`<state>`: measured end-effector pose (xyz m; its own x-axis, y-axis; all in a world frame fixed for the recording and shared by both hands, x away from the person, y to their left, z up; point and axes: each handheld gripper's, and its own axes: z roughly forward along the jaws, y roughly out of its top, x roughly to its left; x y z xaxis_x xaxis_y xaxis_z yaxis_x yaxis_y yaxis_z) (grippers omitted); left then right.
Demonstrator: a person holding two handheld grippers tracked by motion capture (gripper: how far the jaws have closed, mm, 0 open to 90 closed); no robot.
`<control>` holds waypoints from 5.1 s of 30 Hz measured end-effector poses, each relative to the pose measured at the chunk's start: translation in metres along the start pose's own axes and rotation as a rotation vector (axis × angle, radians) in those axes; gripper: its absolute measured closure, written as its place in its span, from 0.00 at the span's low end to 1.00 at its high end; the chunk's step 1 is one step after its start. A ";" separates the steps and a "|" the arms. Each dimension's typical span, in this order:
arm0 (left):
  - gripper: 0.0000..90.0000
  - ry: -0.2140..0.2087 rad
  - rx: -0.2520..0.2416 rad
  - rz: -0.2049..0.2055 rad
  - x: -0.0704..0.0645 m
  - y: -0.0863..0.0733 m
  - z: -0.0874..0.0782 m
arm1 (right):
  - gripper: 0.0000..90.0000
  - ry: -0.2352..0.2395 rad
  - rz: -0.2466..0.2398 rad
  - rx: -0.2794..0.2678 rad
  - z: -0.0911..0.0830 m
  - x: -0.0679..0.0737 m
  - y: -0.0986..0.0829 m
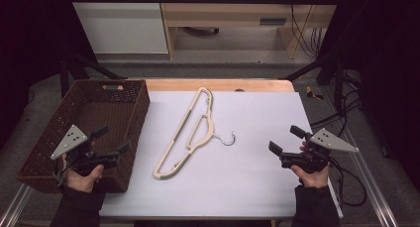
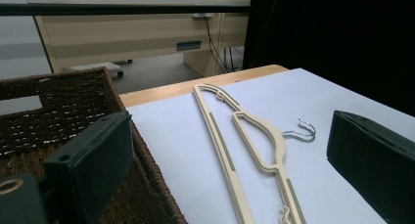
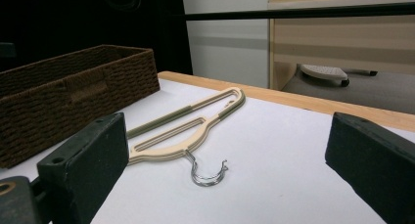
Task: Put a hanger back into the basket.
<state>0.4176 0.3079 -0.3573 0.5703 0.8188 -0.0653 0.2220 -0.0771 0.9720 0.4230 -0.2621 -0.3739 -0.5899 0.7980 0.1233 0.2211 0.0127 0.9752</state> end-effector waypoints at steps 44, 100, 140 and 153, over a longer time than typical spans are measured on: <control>0.03 0.033 -0.033 -0.008 0.007 0.000 -0.005 | 0.22 0.123 -0.130 0.262 0.170 0.021 0.012; 0.03 0.039 0.032 0.032 0.003 -0.002 0.000 | 0.86 0.230 -0.146 0.553 0.226 0.009 -0.066; 0.04 -0.058 0.137 0.128 -0.052 0.008 0.049 | 0.98 0.295 -0.064 0.534 0.212 0.012 -0.043; 0.09 -0.140 0.320 0.207 -0.097 -0.004 0.134 | 0.99 0.292 -0.061 0.547 0.202 0.015 -0.033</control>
<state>0.4677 0.1523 -0.3851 0.7262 0.6837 0.0726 0.3136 -0.4234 0.8499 0.5639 -0.1289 -0.4412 -0.7851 0.5892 0.1908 0.5002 0.4216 0.7564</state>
